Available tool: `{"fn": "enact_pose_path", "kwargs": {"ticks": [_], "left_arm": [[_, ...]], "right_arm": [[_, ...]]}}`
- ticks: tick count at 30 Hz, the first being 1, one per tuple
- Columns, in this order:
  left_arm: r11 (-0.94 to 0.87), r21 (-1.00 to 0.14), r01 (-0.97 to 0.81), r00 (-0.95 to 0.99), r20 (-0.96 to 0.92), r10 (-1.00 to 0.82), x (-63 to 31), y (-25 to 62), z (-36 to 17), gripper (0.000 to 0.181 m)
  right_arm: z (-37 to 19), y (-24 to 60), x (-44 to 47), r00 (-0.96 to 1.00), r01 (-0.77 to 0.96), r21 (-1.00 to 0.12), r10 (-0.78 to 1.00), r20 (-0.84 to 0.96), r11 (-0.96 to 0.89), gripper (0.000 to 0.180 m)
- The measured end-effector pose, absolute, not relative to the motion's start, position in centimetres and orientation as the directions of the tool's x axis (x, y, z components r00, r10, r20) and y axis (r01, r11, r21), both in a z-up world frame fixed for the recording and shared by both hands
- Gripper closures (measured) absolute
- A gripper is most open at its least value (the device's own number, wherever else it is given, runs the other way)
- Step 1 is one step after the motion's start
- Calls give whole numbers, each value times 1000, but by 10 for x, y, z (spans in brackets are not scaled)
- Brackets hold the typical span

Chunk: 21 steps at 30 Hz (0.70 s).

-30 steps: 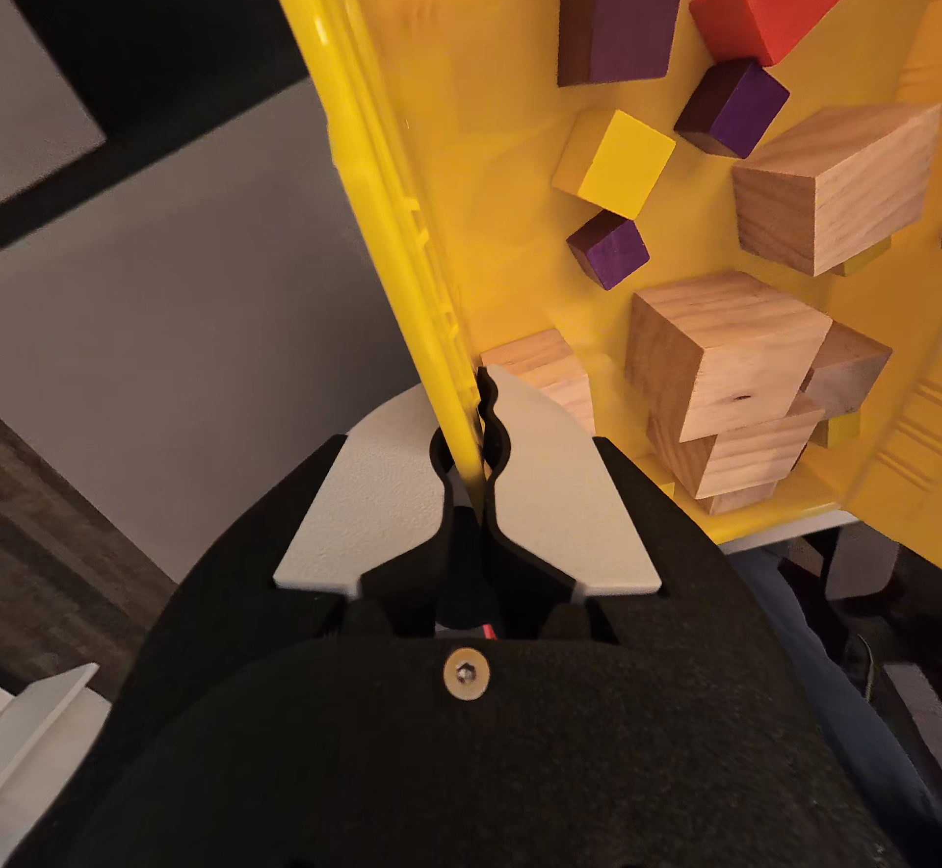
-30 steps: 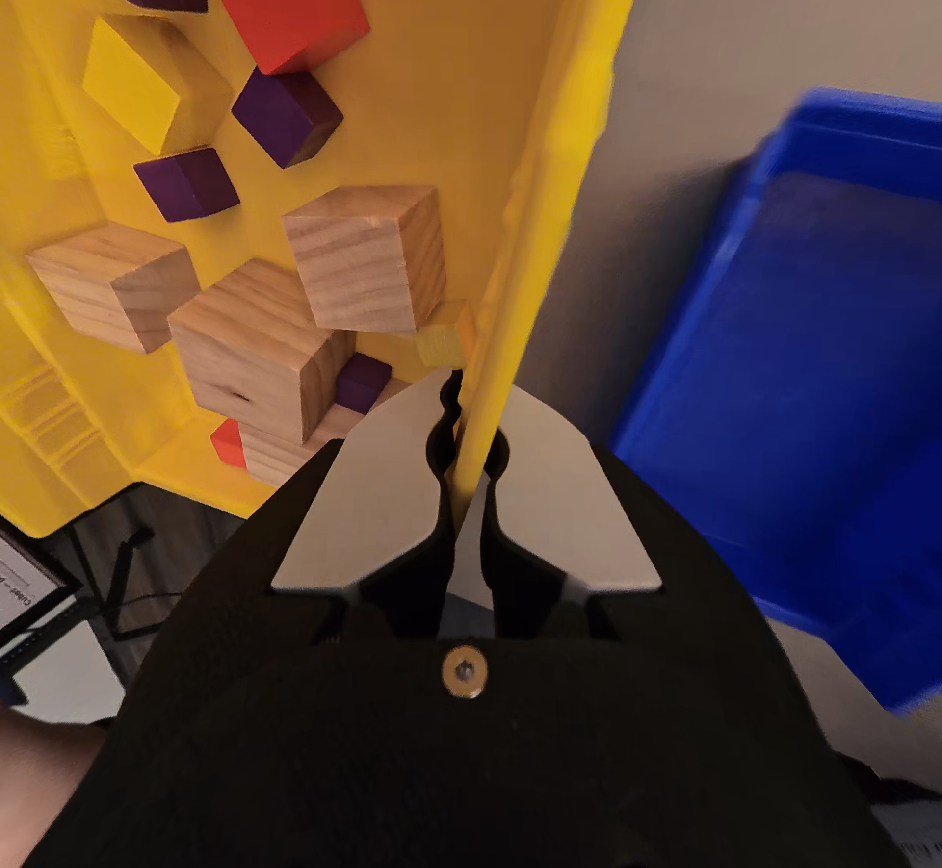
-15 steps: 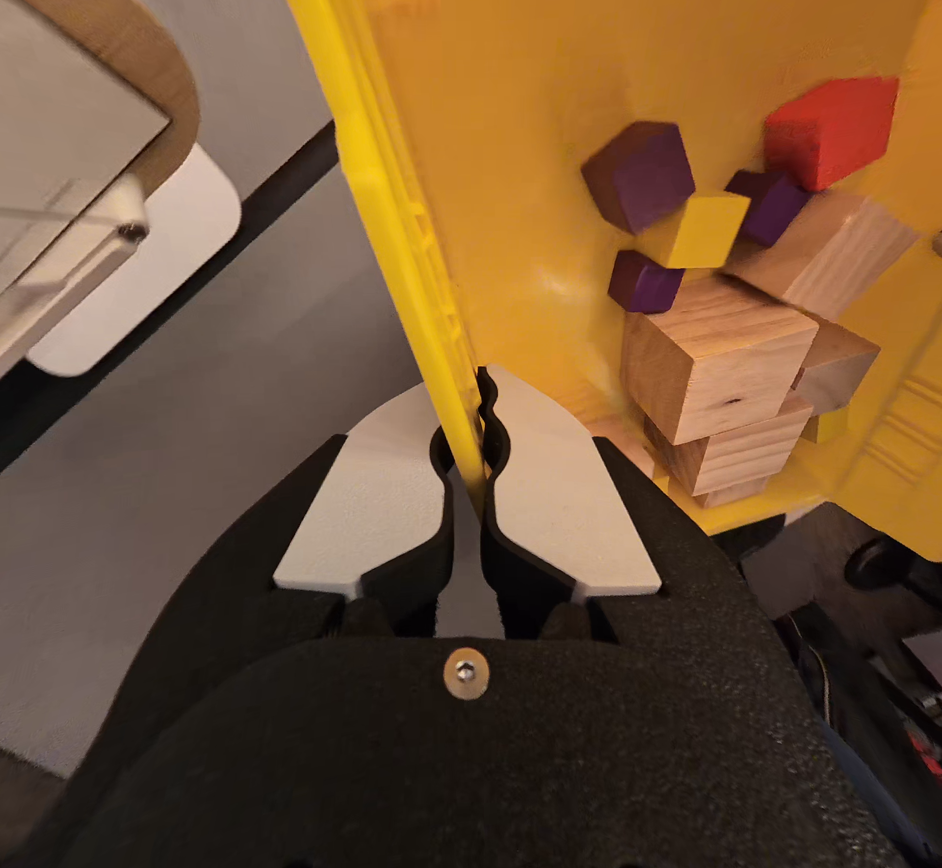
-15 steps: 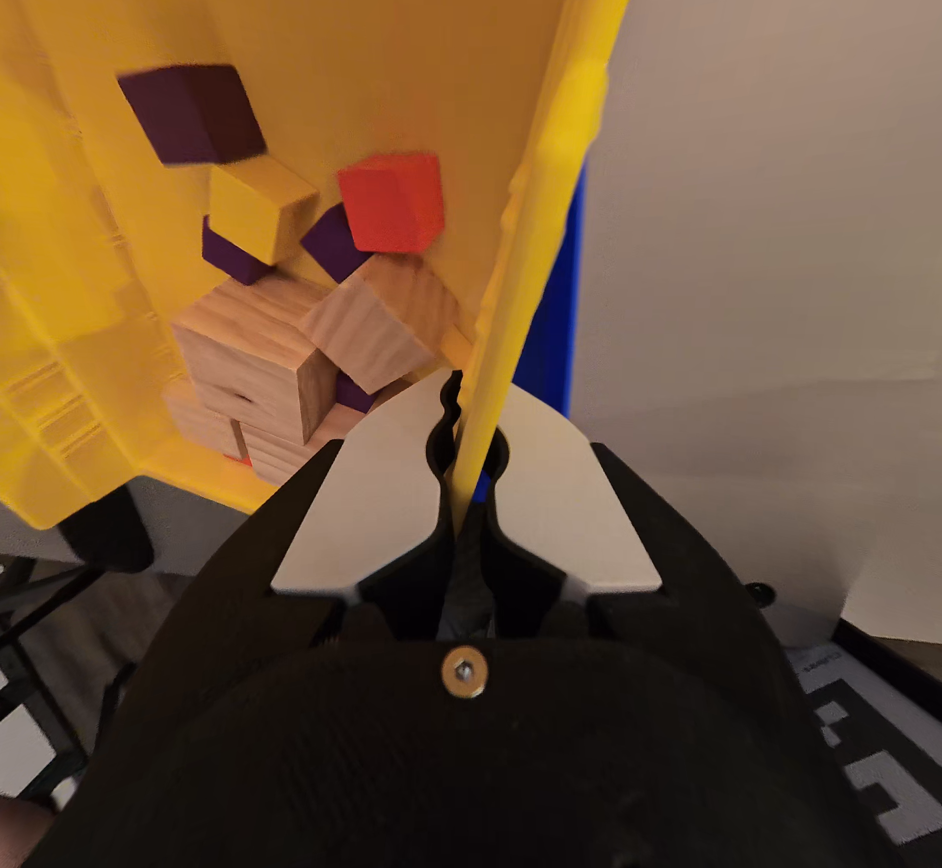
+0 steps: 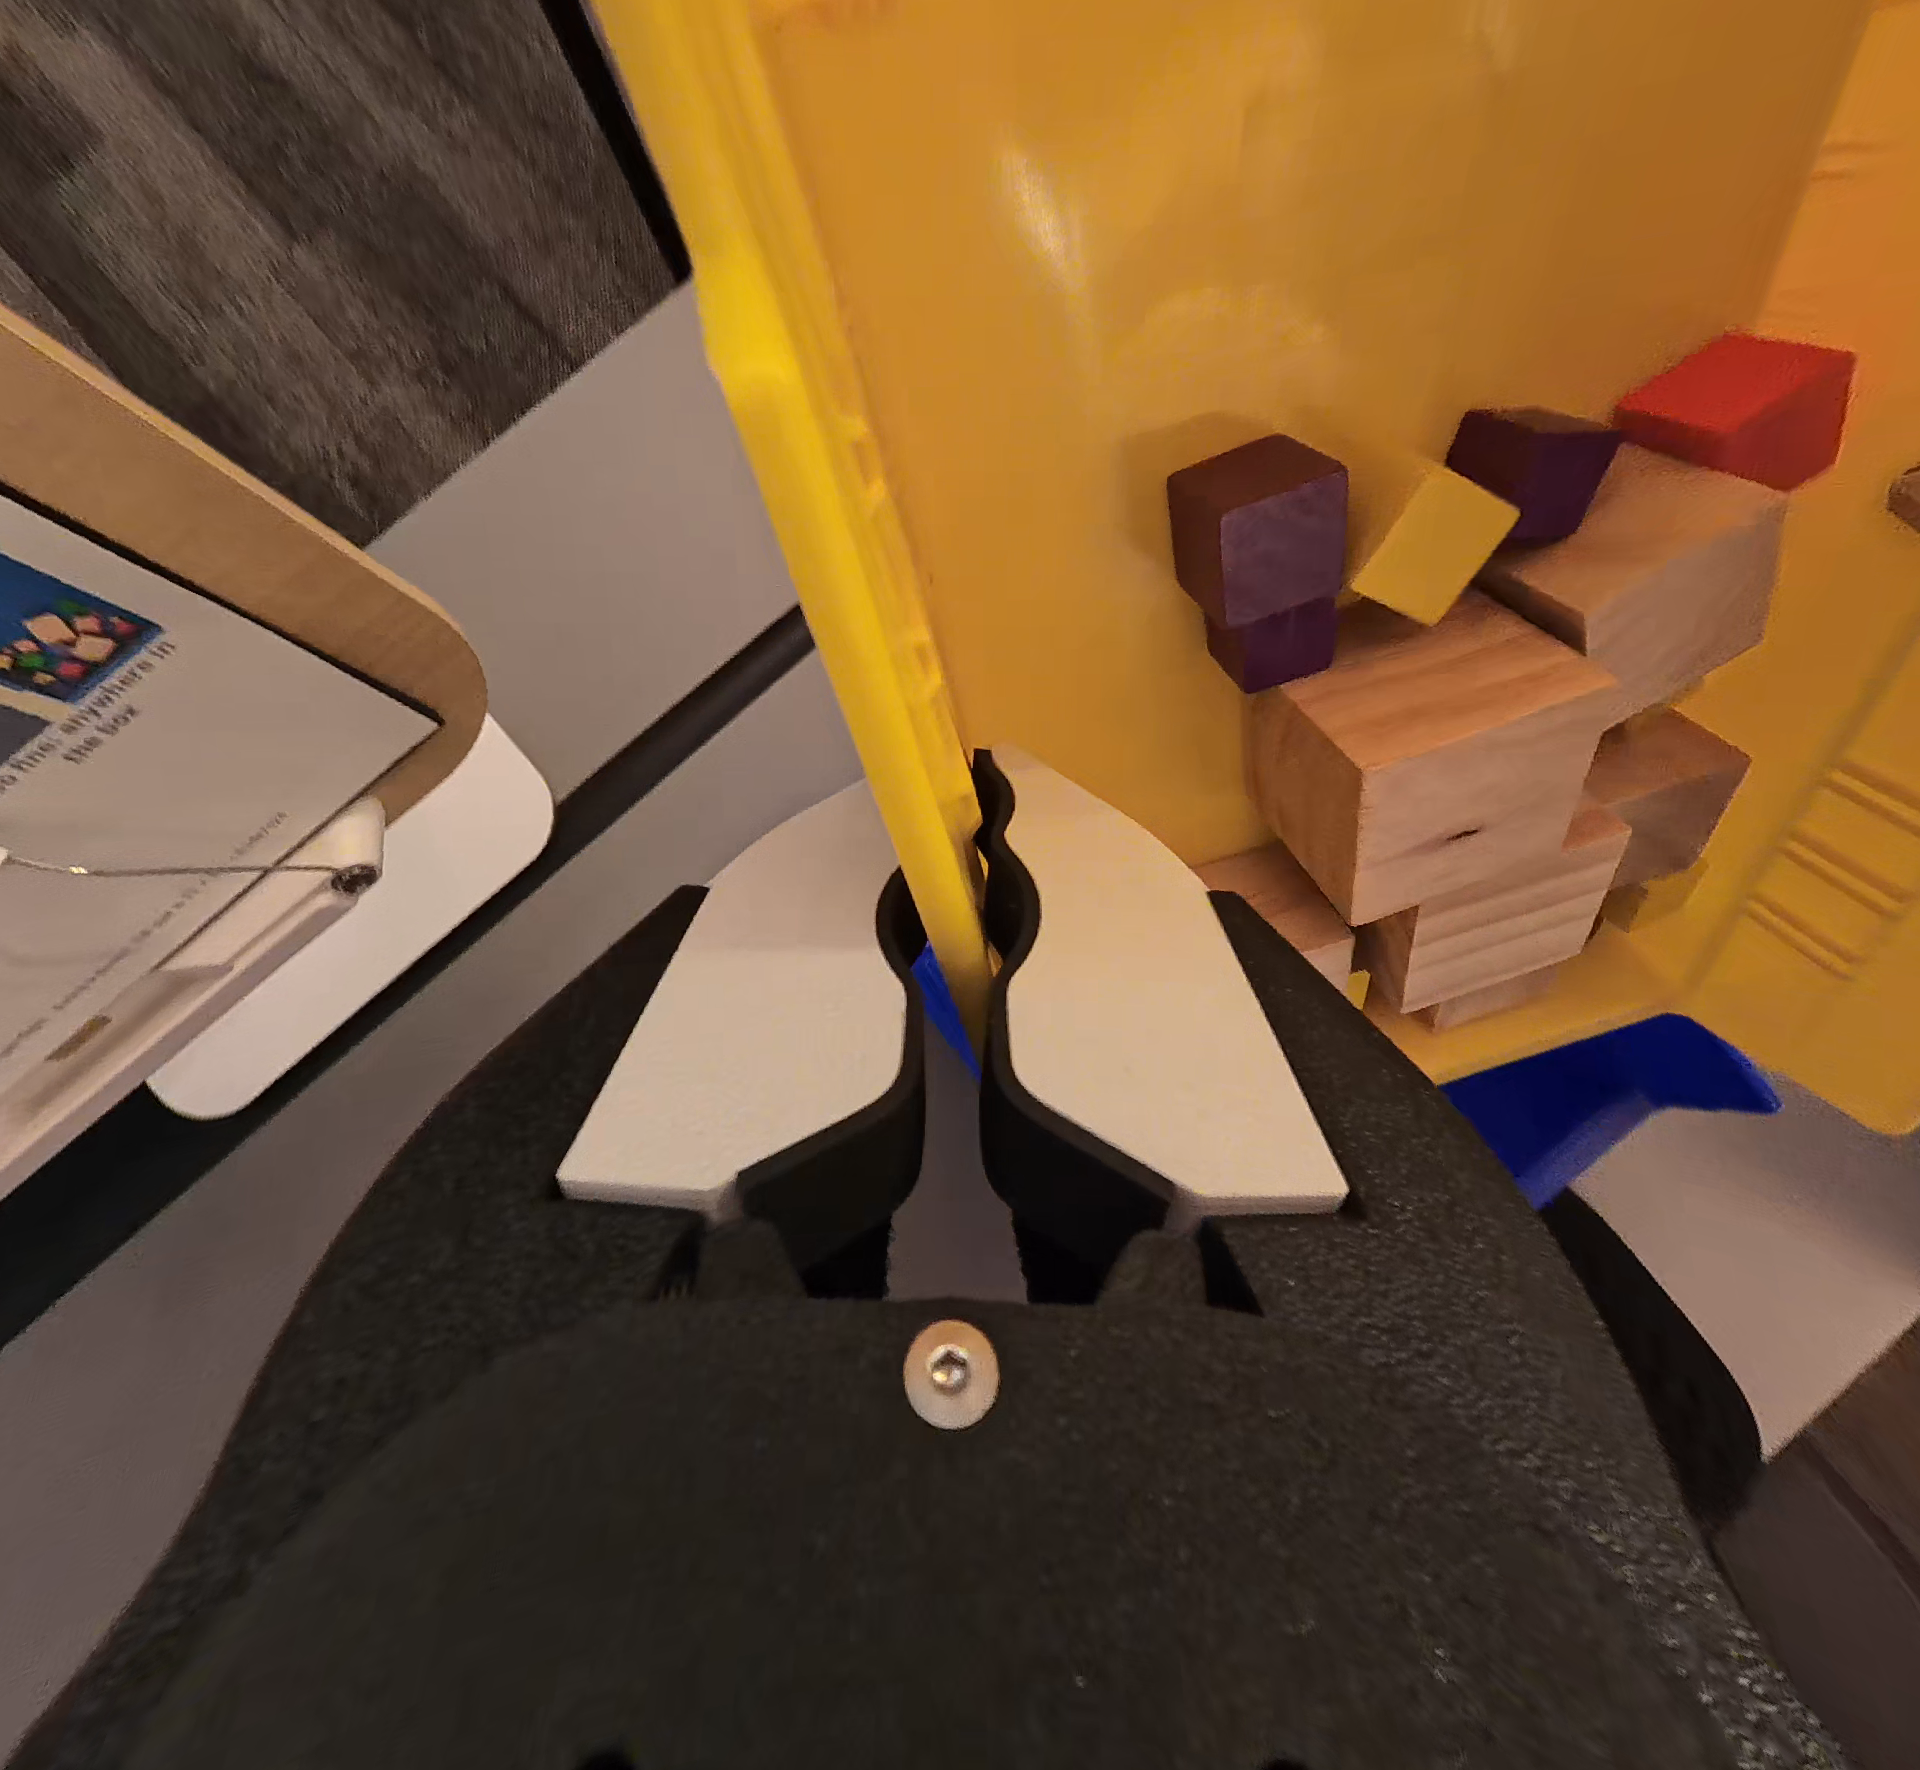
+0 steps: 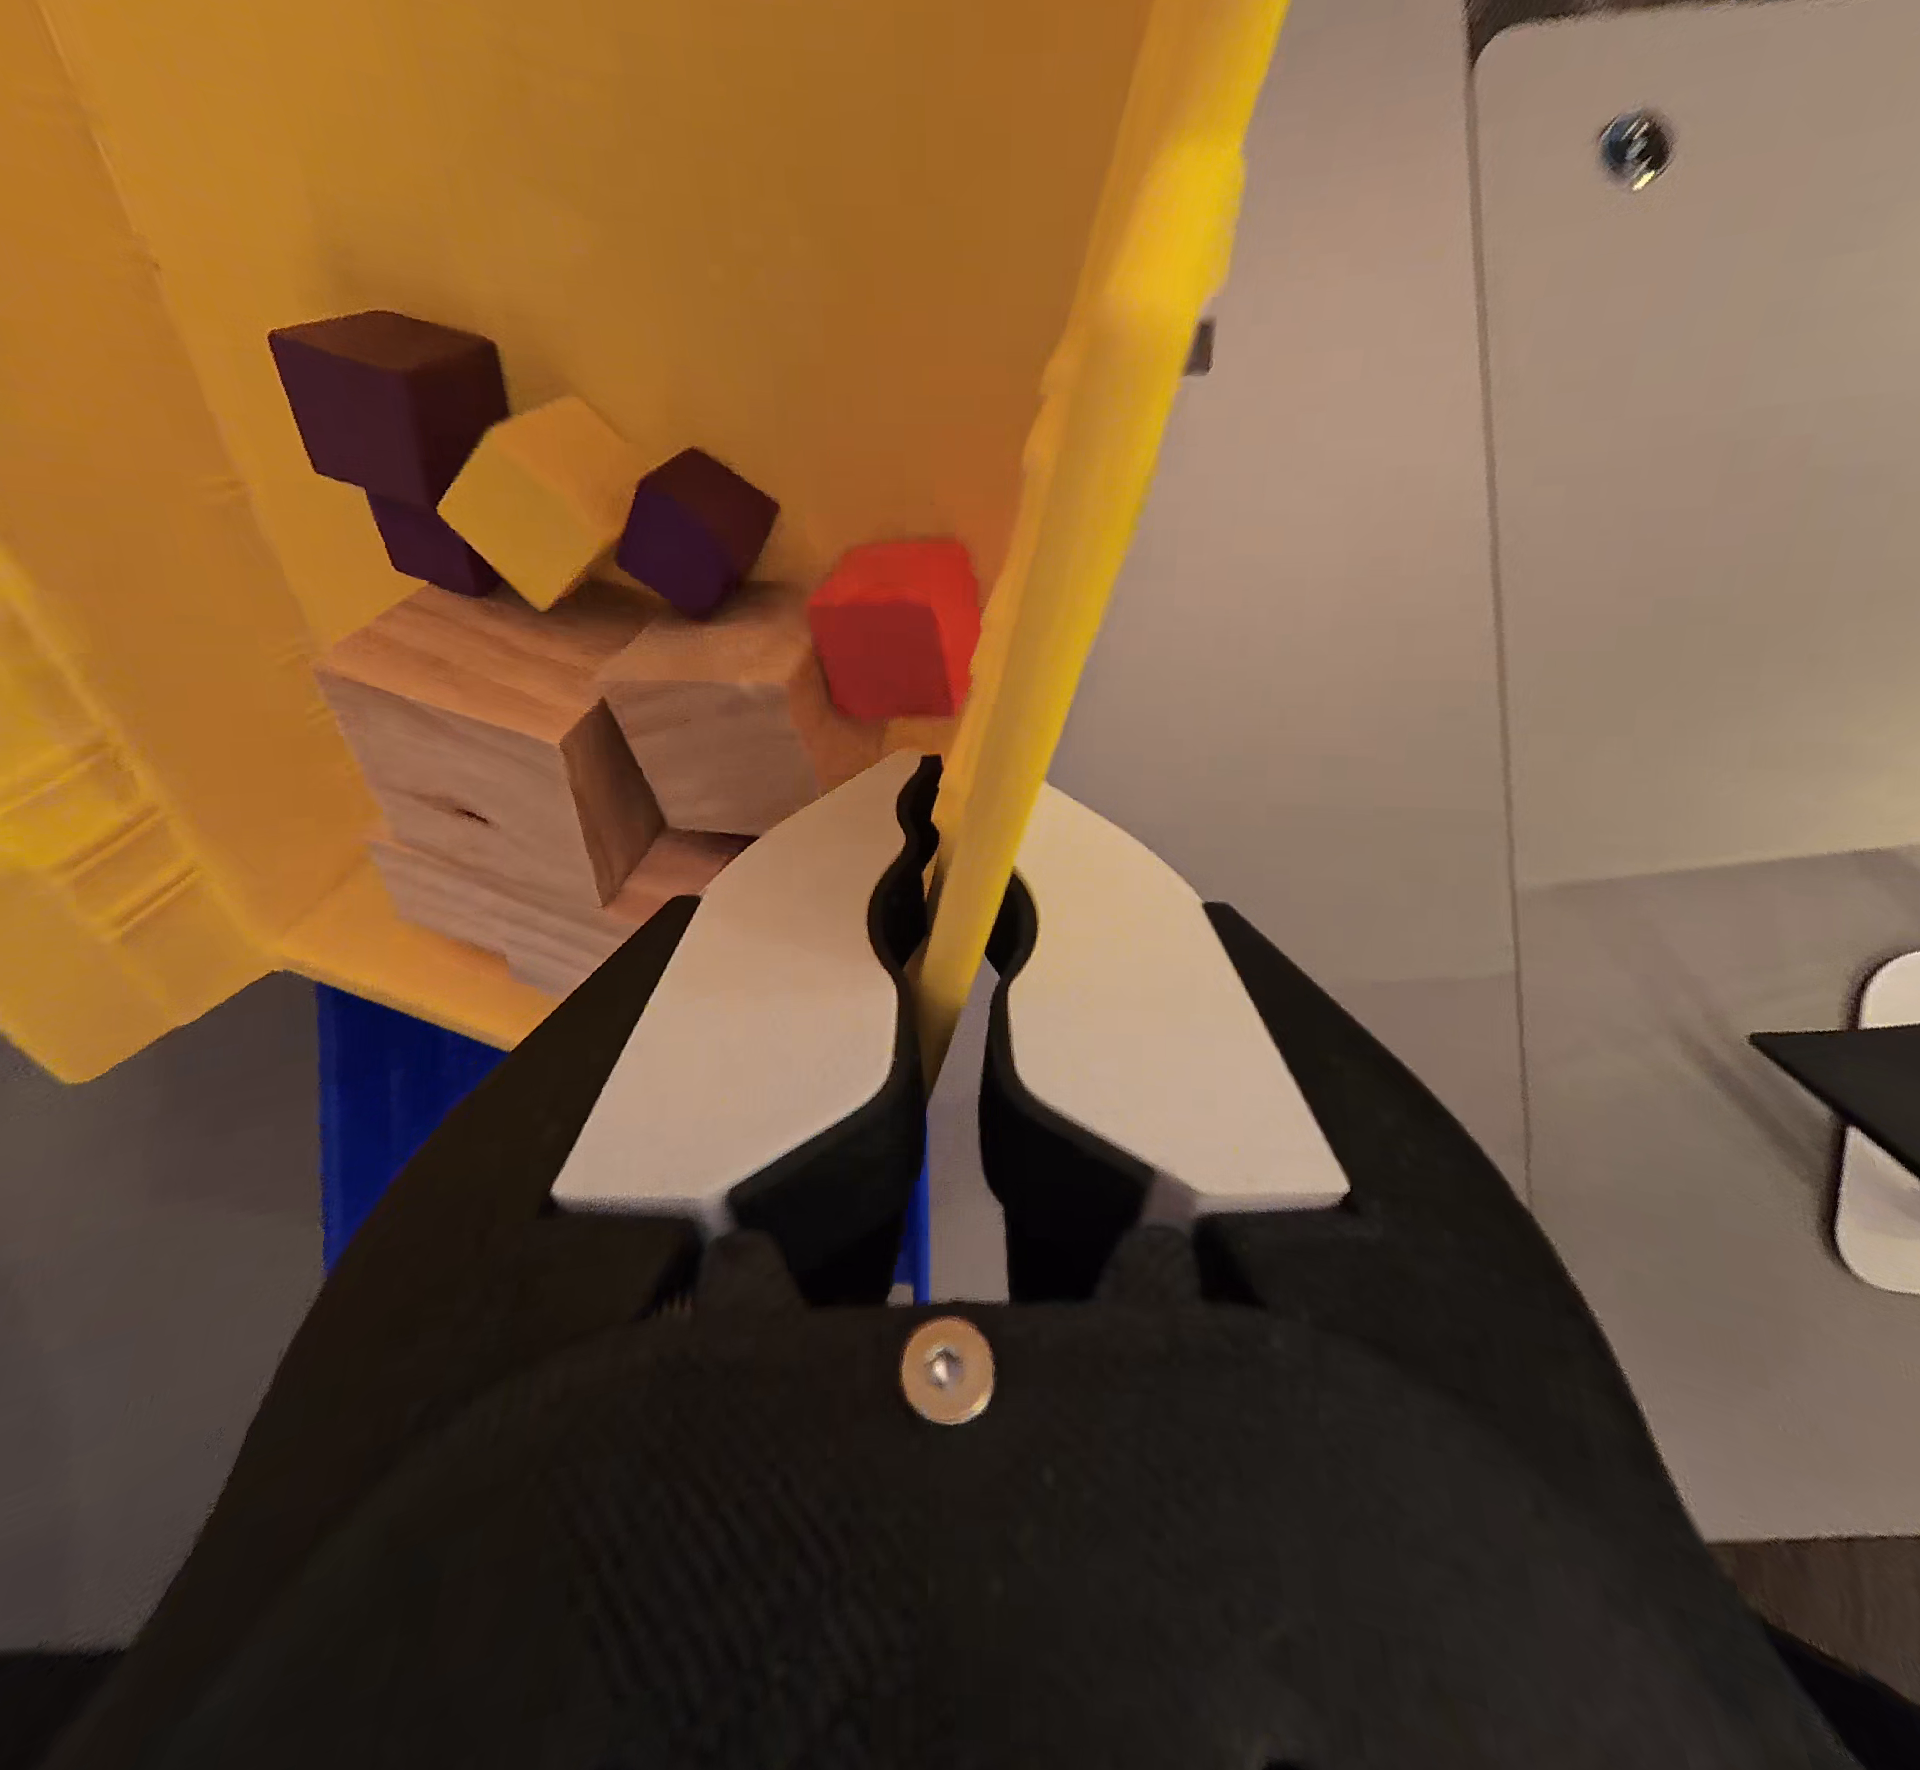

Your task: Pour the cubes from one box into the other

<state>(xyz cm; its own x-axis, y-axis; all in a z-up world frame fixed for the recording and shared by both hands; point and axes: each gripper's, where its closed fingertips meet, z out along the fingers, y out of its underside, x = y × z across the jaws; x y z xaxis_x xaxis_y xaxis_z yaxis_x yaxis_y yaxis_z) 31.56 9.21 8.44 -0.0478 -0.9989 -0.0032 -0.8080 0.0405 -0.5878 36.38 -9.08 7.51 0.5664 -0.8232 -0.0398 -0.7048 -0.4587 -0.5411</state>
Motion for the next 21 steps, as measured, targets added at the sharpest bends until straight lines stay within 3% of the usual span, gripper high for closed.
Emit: {"fn": "enact_pose_path", "kwargs": {"ticks": [13, 21], "left_arm": [[9, -804, -594, -40, 19, -999, 316, 93, 120, 175], [13, -813, -582, -31, 6, -1000, 310, 96, 119, 176]], "right_arm": [[125, -90, 362, 546, -490, -741, -824, 150, -460, 175], [124, -88, 358, 540, -474, -757, -828, 152, -449, 175]]}}
